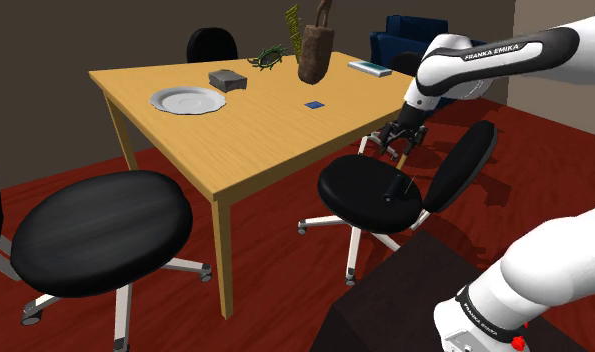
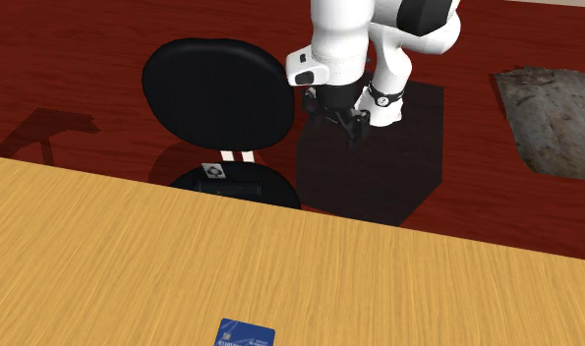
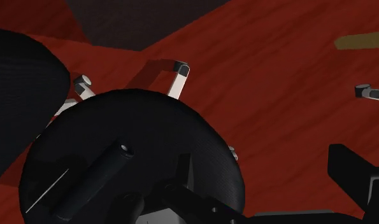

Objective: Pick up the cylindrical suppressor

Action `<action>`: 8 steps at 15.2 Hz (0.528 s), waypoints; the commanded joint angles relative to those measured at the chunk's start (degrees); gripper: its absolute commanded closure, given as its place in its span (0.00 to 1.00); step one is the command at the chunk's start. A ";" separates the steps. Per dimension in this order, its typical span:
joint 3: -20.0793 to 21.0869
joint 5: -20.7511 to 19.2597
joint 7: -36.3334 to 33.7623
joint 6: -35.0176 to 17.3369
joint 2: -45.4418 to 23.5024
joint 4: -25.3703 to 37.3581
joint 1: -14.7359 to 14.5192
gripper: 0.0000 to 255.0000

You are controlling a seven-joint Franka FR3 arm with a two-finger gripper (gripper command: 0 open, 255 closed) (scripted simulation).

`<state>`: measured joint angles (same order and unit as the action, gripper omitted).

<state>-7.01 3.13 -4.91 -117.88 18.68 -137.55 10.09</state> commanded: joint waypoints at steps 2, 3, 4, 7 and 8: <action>-1.29 0.21 -1.06 -4.26 -4.81 0.88 1.29 0.00; -1.72 0.39 -1.36 -5.66 -6.59 1.34 1.68 0.00; -2.15 0.61 -1.64 -7.01 -8.39 1.84 2.06 0.00; -3.47 1.56 -2.32 -10.83 -13.85 3.63 3.16 0.00; -3.90 1.97 -2.50 -12.01 -15.68 4.32 3.53 0.00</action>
<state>-10.44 4.70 -7.29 -127.99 4.87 -133.28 13.21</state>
